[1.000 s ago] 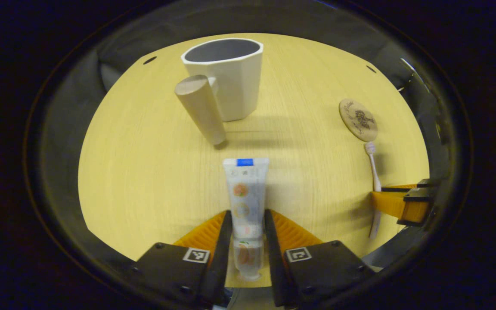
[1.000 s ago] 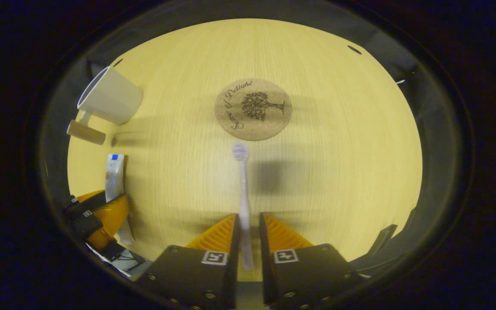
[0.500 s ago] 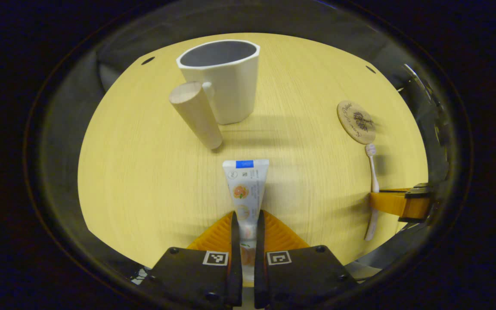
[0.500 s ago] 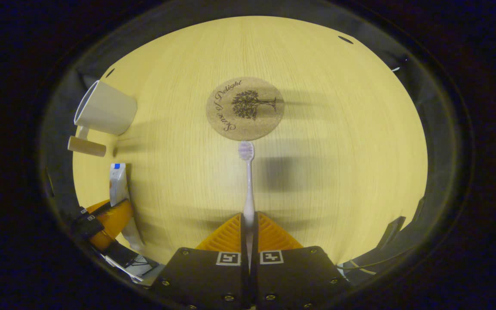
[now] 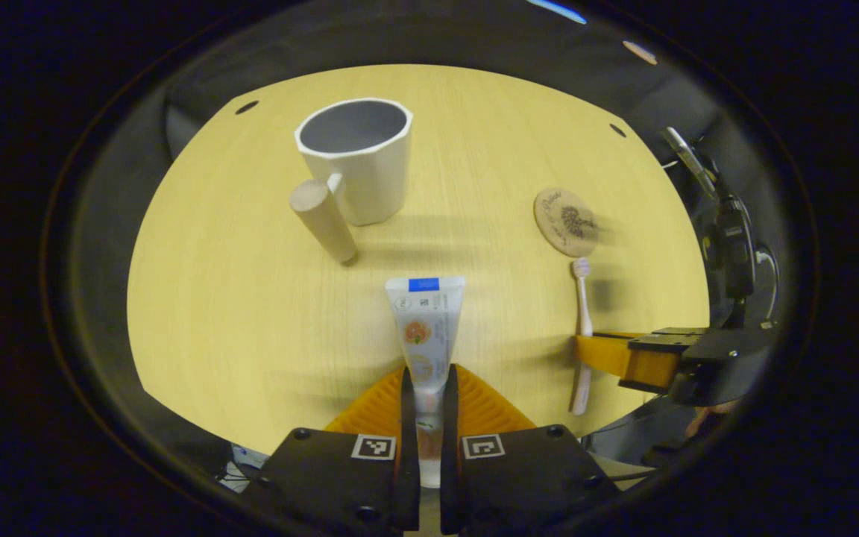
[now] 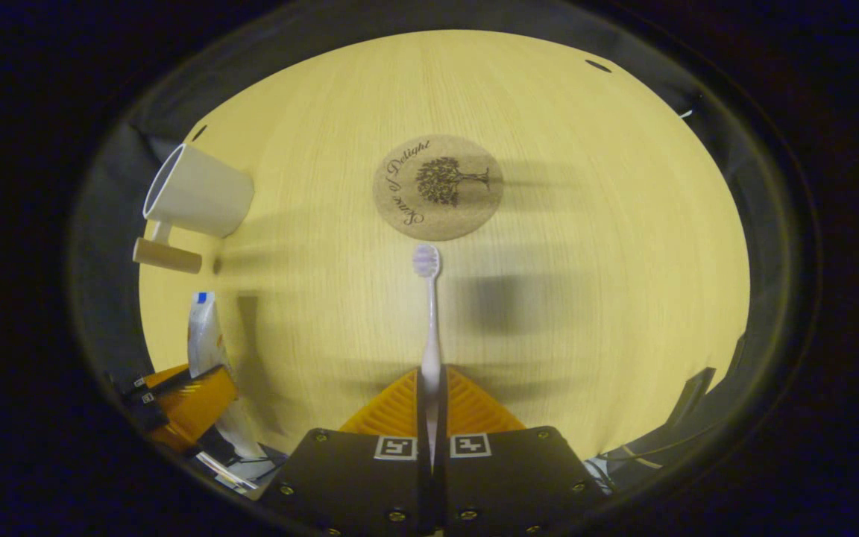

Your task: Put the toothbrush and toothpaste on the desktop into the cup, then pick up the cup and place it on the coaster on the desktop.

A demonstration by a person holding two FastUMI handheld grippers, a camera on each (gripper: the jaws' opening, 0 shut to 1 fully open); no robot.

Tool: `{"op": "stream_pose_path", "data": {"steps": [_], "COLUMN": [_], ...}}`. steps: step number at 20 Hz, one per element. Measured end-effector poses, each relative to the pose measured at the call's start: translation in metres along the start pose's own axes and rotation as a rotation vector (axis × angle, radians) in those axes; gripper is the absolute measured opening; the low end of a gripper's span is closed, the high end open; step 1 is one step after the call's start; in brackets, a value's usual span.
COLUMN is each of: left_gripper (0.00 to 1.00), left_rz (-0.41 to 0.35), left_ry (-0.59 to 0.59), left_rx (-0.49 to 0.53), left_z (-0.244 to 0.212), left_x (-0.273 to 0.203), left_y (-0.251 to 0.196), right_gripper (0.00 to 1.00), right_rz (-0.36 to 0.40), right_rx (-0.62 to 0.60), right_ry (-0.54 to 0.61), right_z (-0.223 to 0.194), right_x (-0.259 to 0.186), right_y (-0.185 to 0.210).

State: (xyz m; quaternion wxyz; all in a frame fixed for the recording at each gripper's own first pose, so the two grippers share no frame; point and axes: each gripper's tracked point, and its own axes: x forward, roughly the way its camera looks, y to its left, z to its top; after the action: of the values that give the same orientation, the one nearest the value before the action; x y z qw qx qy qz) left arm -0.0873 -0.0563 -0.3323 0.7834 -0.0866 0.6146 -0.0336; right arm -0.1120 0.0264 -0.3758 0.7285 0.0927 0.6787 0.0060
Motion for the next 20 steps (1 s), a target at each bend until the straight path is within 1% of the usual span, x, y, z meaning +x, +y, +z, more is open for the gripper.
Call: {"op": "stream_pose_path", "data": {"steps": [2, 8, 13, 20], "left_gripper": [0.18, 0.18, 0.18, 0.18], "left_rz": [-0.010, -0.038, -0.036, -0.036], "left_ry": [-0.028, -0.139, -0.235, -0.367], "left_rx": [0.011, 0.055, 0.083, 0.069], "left_z": [0.017, 0.082, 0.146, 0.246], "left_x": [-0.028, -0.068, -0.084, -0.091], "left_y": [-0.013, -0.021, -0.013, 0.018], "right_gripper": [0.02, 0.02, 0.02, 0.02], "right_rz": [0.010, 0.037, 0.049, 0.057], "right_rx": [0.006, 0.023, 0.047, 0.077], "right_ry": [-0.006, -0.028, -0.049, -0.072], "right_z": [0.000, -0.003, -0.004, -0.012], "right_x": [-0.001, -0.007, -0.013, -0.022], "right_y": [0.002, 0.010, 0.013, 0.014]}}
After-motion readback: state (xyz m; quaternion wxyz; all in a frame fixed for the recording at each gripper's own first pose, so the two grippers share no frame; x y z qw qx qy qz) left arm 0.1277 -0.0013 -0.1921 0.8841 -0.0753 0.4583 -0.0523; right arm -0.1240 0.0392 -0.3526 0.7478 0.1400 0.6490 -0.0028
